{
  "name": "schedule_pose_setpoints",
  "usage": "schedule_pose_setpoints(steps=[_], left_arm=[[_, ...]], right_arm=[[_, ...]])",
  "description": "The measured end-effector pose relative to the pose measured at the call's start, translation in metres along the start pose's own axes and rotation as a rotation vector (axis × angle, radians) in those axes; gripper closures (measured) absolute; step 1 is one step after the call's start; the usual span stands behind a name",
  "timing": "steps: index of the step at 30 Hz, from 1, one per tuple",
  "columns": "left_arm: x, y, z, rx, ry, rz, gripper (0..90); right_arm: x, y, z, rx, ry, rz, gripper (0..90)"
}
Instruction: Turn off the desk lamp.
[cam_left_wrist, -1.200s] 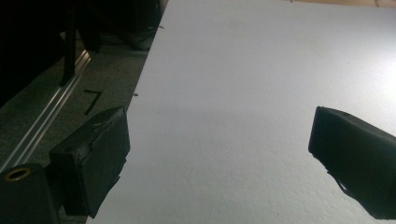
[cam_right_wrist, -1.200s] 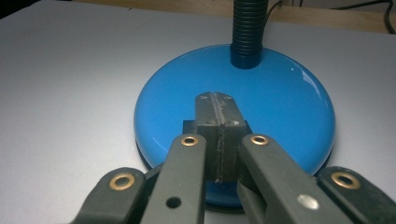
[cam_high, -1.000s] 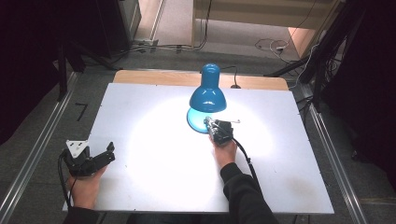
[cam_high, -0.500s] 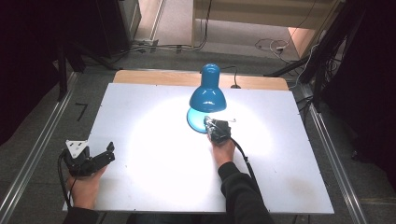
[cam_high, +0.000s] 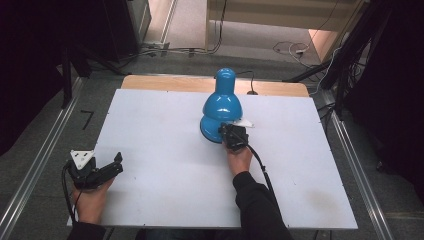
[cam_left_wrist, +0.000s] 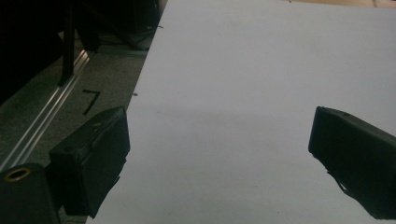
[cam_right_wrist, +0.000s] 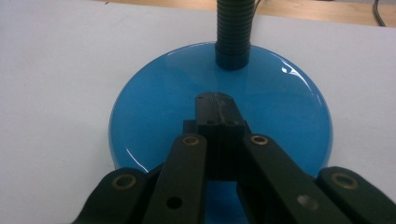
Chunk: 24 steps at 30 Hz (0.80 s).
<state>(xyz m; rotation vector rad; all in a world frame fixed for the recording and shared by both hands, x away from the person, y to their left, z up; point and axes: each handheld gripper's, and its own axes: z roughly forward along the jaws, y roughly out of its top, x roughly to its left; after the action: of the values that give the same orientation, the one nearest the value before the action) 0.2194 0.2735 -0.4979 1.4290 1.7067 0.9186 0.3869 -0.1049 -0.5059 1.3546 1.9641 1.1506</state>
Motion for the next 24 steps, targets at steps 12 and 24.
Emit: schedule_pose_setpoints(steps=[12, 24], left_arm=[[0.0, 0.0, -0.001, -0.003, 0.001, 0.004, 6.2], [-0.001, 0.0, 0.001, 0.005, 0.0, 0.009, 6.2]], right_arm=[[-0.024, 0.002, -0.019, -0.024, 0.025, 0.007, 87.8], [-0.04, 0.004, -0.029, 0.0, 0.098, -0.001, 41.4]])
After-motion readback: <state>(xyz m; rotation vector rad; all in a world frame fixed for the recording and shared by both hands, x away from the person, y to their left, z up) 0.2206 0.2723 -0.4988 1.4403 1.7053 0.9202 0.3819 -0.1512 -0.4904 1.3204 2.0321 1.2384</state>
